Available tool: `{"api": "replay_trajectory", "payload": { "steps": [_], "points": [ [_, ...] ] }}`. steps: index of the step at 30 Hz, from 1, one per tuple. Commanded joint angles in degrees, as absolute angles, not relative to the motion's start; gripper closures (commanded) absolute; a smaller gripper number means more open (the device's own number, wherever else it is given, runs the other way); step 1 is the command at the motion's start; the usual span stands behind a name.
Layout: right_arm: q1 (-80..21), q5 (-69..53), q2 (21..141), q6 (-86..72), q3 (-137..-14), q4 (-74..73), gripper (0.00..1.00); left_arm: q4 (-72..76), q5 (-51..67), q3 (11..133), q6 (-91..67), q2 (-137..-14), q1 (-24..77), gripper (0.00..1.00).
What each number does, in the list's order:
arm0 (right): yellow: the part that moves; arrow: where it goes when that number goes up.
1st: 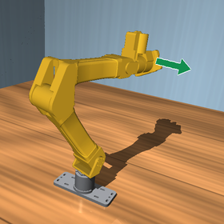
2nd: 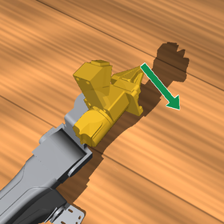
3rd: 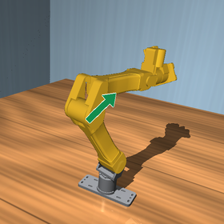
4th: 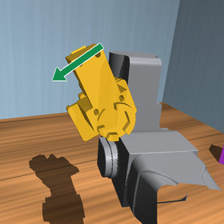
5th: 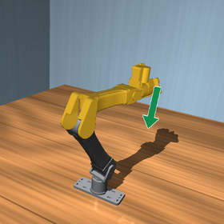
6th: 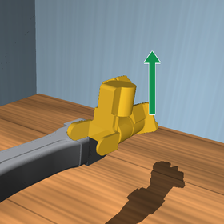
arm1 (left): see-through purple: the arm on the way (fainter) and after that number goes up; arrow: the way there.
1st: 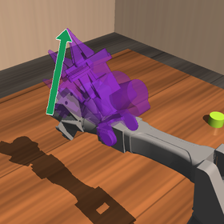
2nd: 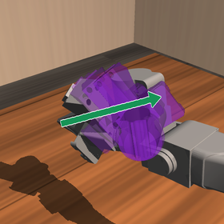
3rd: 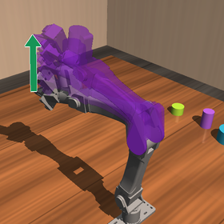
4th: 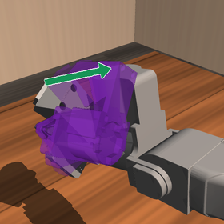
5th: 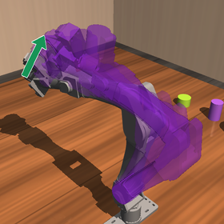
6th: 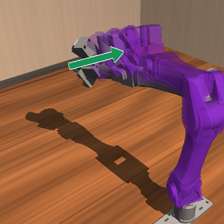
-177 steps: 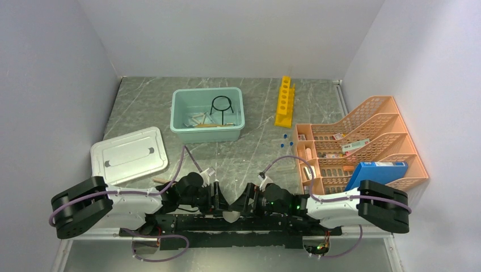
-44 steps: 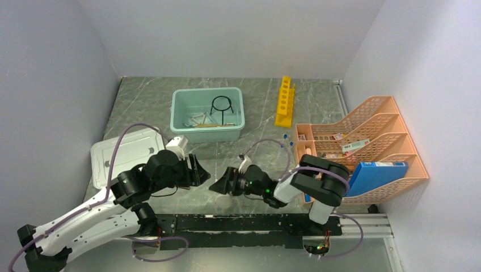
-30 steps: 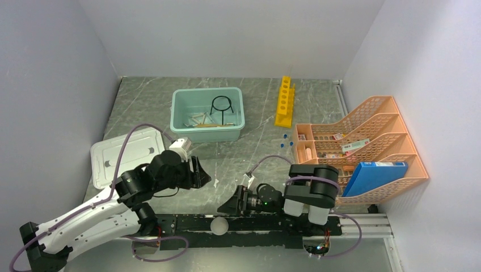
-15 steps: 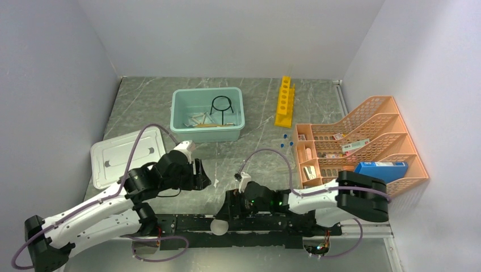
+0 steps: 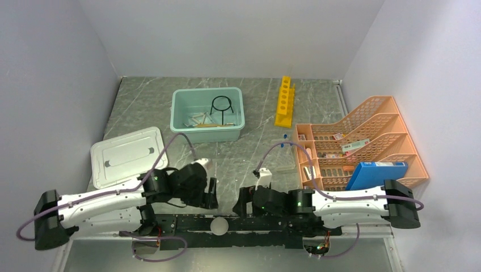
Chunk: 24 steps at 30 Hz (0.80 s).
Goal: Organize the chemistry lab equipment
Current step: Pick up the chemistry item at the center of the board.
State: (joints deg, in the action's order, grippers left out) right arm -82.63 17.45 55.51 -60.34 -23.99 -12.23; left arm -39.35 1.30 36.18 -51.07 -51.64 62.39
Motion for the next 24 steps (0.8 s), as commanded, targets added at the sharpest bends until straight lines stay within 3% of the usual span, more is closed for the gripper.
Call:
{"api": "replay_trajectory", "payload": {
  "steps": [1,6,13,24],
  "points": [
    [-82.8,27.9,51.3,-62.5,-23.6,-23.6,0.03,-39.6,-3.5,38.5,-63.1,-56.2,74.4,0.21],
    [-82.7,30.5,49.0,-61.3,-23.5,-26.2,0.0,-43.6,-11.7,43.0,-75.4,-67.9,85.2,0.16],
    [-82.7,30.3,43.7,-58.9,-21.5,-25.6,0.0,-44.2,-17.1,48.0,-89.2,-77.9,91.0,0.03],
    [-82.7,26.4,34.9,-57.6,-17.7,-25.8,0.0,-46.8,-21.4,49.8,-103.4,-85.6,94.3,0.03]
  ]
}}
